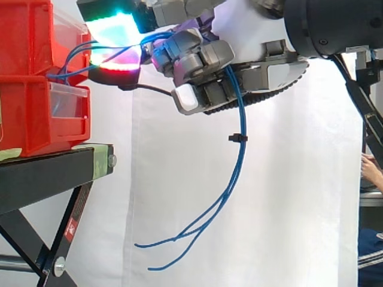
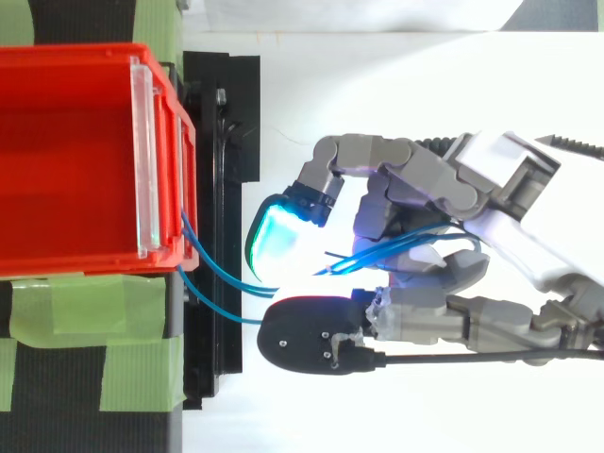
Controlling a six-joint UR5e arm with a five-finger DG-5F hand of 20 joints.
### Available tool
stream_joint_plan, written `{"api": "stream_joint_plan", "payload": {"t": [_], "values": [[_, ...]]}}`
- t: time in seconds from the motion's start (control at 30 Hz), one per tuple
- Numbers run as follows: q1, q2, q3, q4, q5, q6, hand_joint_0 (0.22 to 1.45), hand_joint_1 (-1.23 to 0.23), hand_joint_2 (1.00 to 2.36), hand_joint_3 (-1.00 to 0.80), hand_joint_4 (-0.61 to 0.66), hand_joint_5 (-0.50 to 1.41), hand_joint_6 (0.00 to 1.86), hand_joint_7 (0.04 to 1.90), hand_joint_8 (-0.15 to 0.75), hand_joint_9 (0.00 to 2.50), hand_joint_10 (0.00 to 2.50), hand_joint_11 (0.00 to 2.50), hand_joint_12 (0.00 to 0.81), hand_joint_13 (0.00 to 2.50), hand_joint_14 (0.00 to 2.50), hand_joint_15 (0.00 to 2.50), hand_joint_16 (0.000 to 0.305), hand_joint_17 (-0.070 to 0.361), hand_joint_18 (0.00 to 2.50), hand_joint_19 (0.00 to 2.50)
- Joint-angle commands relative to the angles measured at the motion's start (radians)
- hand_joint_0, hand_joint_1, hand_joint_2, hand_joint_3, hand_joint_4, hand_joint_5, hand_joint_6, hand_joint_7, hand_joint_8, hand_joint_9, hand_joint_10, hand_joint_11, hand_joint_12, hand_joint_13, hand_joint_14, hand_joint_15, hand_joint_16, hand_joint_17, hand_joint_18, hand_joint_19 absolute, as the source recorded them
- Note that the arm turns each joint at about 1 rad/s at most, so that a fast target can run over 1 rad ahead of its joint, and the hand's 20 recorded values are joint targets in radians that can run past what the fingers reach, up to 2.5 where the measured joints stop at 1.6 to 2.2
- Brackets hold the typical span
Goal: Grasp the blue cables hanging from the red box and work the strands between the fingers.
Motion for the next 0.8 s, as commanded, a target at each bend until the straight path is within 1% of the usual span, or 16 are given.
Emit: {"api": "stream_joint_plan", "payload": {"t": [0.0,0.17,0.23,0.3,0.37,0.4,0.5,0.77], "values": [[0.0,0.0,0.0,0.002,0.0,-0.002,0.94,-0.65,1.02,-0.31,0.32,0.05,0.69,1.22,0.539,0.41,2.5,2.5,0.581,1.03,2.5,1.63,0.061,0.137,1.48,0.74],[0.0,-0.002,0.0,0.007,0.0,-0.002,0.9,-0.63,1.02,-0.49,0.33,0.09,0.63,1.27,0.545,0.42,2.5,2.5,0.588,1.03,2.5,1.63,0.06,0.135,1.46,0.72],[0.0,0.0,0.0,0.007,0.0,-0.002,0.89,-0.62,1.02,-0.53,0.34,0.1,0.64,1.27,0.544,0.42,2.5,2.5,0.584,1.03,2.5,1.64,0.06,0.135,1.46,0.72],[0.0,0.0,0.0,0.007,0.0,-0.003,0.88,-0.62,1.02,-0.59,0.34,0.12,0.69,1.26,0.541,0.43,2.5,2.5,0.585,1.04,2.5,1.63,0.059,0.134,1.46,0.72],[0.0,0.0,0.0,0.007,0.0,-0.002,0.88,-0.61,1.02,-0.6,0.35,0.13,0.7,1.27,0.541,0.44,2.5,2.5,0.586,1.04,2.5,1.62,0.06,0.134,1.46,0.7],[0.0,0.0,0.0,0.008,0.0,-0.002,0.88,-0.61,1.02,-0.61,0.35,0.14,0.74,1.26,0.54,0.45,2.5,2.5,0.587,1.05,2.5,1.62,0.059,0.132,1.46,0.71],[0.0,0.0,0.0,0.012,0.0,0.0,0.88,-0.61,1.02,-0.62,0.35,0.14,0.77,1.26,0.539,0.46,2.5,2.5,0.588,1.05,2.5,1.62,0.059,0.134,1.46,0.69],[0.0,0.0,0.0,0.012,0.0,0.0,0.87,-0.61,1.01,-0.63,0.35,0.15,0.83,1.26,0.534,0.5,2.5,2.5,0.586,1.06,2.5,1.62,0.059,0.132,1.47,0.68]]}}
